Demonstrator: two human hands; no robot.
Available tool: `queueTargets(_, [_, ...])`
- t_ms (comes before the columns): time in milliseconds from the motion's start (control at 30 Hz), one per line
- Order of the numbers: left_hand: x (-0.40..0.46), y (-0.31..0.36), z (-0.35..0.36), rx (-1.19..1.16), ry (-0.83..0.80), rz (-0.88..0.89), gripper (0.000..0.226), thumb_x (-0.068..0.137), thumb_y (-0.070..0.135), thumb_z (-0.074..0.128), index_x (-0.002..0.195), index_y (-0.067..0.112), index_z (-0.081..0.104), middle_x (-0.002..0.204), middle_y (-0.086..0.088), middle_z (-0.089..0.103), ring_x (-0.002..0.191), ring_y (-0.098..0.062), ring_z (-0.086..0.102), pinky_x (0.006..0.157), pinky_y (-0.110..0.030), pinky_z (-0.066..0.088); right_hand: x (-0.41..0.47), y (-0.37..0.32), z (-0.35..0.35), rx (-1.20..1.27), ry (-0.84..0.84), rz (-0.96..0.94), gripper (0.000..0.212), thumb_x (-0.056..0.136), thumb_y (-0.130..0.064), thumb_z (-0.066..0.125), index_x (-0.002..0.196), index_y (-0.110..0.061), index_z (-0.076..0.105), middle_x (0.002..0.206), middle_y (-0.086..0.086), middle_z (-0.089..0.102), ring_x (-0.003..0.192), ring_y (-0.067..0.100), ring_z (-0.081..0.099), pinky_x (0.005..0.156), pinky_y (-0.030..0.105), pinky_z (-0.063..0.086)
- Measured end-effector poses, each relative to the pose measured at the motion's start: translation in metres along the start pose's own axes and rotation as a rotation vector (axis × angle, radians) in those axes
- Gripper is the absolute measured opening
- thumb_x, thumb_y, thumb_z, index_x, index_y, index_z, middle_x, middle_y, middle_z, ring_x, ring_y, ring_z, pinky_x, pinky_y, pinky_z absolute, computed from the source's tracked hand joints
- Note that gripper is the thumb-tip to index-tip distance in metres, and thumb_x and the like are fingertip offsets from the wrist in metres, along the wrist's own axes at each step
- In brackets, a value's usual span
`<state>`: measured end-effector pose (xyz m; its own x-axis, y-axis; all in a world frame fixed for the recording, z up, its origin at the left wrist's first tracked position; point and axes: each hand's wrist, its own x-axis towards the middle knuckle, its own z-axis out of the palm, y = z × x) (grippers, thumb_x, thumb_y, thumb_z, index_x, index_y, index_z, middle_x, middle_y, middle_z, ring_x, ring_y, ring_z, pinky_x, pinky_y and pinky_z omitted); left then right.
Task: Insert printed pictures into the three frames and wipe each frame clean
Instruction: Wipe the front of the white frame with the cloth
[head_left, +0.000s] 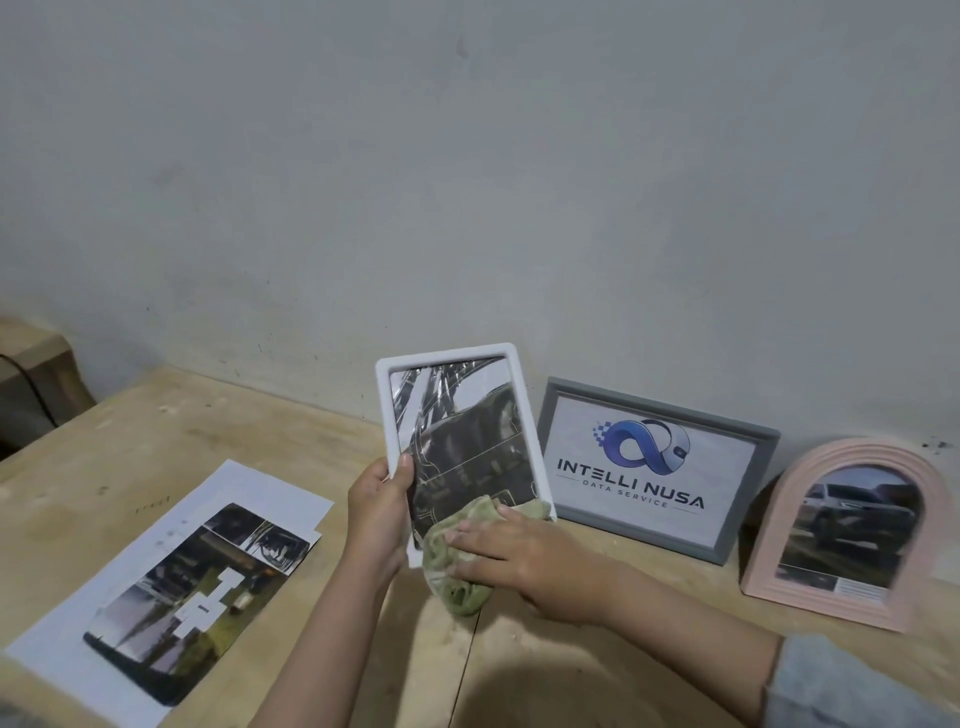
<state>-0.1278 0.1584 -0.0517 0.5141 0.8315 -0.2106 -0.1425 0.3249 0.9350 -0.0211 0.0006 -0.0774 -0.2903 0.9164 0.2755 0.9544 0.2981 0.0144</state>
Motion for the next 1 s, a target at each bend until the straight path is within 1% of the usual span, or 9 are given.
queueTargets(67, [0.001, 0.004, -0.003, 0.002, 0.031, 0.015, 0.018, 0.096, 0.012, 0.051, 0.081, 0.005, 0.06, 0.048, 0.007, 0.057, 0.047, -0.007, 0.051, 0.041, -0.011, 0.04, -0.005, 0.006, -0.004, -0.076, 0.022, -0.032, 0.036, 0.086, -0.003, 0.044, 0.117, -0.012, 0.058, 0.131, 0.011, 0.057, 0.123, 0.029, 0.052, 0.098, 0.052, 0.04])
queueTargets(167, [0.006, 0.012, -0.012, 0.028, 0.076, 0.037, 0.016, 0.096, 0.012, 0.051, 0.085, 0.005, 0.059, 0.05, 0.008, 0.053, 0.045, -0.004, 0.047, 0.039, -0.009, 0.036, -0.014, 0.02, -0.009, -0.127, 0.019, -0.026, 0.04, 0.085, -0.003, 0.038, 0.119, -0.01, 0.059, 0.13, 0.013, 0.058, 0.121, 0.03, 0.054, 0.099, 0.05, 0.042])
queueTargets(333, [0.013, 0.022, -0.026, 0.087, 0.149, 0.063, 0.019, 0.096, 0.013, 0.051, 0.081, 0.009, 0.061, 0.062, 0.0, 0.048, 0.051, -0.012, 0.044, 0.043, -0.019, 0.039, -0.022, 0.04, -0.013, -0.112, 0.02, -0.01, 0.049, 0.076, 0.008, 0.058, 0.12, -0.013, 0.057, 0.127, 0.011, 0.06, 0.116, 0.028, 0.058, 0.088, 0.037, 0.054])
queueTargets(433, [0.022, 0.018, -0.038, 0.149, 0.2, 0.09, 0.023, 0.096, 0.016, 0.052, 0.074, 0.012, 0.058, 0.062, -0.002, 0.041, 0.056, -0.017, 0.036, 0.051, -0.026, 0.03, -0.018, 0.046, -0.013, -0.089, -0.023, 0.04, 0.047, 0.076, 0.0, 0.047, 0.118, -0.018, 0.055, 0.122, 0.006, 0.063, 0.106, 0.024, 0.063, 0.069, 0.029, 0.057])
queueTargets(500, [0.028, 0.014, -0.05, 0.165, 0.241, 0.103, 0.021, 0.096, 0.019, 0.053, 0.076, 0.013, 0.058, 0.062, -0.003, 0.039, 0.058, -0.018, 0.036, 0.056, -0.029, 0.03, -0.015, 0.053, -0.007, -0.06, -0.05, 0.133, 0.058, 0.067, 0.005, 0.058, 0.119, -0.02, 0.056, 0.121, 0.003, 0.064, 0.103, 0.022, 0.064, 0.063, 0.029, 0.059])
queueTargets(567, [0.033, 0.013, -0.063, 0.187, 0.285, 0.111, 0.02, 0.096, 0.021, 0.053, 0.078, 0.014, 0.059, 0.061, -0.003, 0.038, 0.058, -0.019, 0.035, 0.057, -0.031, 0.029, -0.01, 0.065, 0.005, 0.01, -0.079, 0.258, 0.067, 0.062, 0.012, 0.062, 0.121, -0.018, 0.059, 0.123, 0.006, 0.063, 0.106, 0.025, 0.063, 0.07, 0.036, 0.059])
queueTargets(633, [0.039, 0.01, -0.075, 0.192, 0.319, 0.113, 0.018, 0.095, 0.023, 0.053, 0.083, 0.012, 0.06, 0.062, -0.004, 0.039, 0.06, -0.02, 0.035, 0.06, -0.035, 0.03, 0.0, 0.081, 0.019, 0.1, -0.083, 0.369, 0.069, 0.068, 0.015, 0.051, 0.13, -0.016, 0.055, 0.13, 0.009, 0.057, 0.115, 0.028, 0.057, 0.082, 0.042, 0.056])
queueTargets(767, [0.045, 0.007, -0.089, 0.208, 0.359, 0.11, 0.021, 0.096, 0.019, 0.051, 0.078, 0.011, 0.057, 0.06, -0.004, 0.041, 0.055, -0.019, 0.037, 0.055, -0.031, 0.032, 0.038, 0.113, 0.05, 0.208, -0.148, 0.496, 0.06, 0.083, 0.008, 0.048, 0.139, -0.013, 0.044, 0.137, 0.009, 0.048, 0.125, 0.026, 0.046, 0.099, 0.038, 0.043])
queueTargets(1000, [0.048, -0.003, -0.107, 0.269, 0.406, 0.119, 0.017, 0.096, 0.016, 0.052, 0.083, 0.008, 0.058, 0.064, -0.004, 0.038, 0.058, -0.017, 0.033, 0.054, -0.029, 0.025, 0.071, 0.155, 0.141, 0.284, -0.241, 0.624, 0.064, 0.087, 0.004, 0.046, 0.145, -0.021, 0.033, 0.142, 0.006, 0.041, 0.127, 0.025, 0.041, 0.103, 0.033, 0.039])
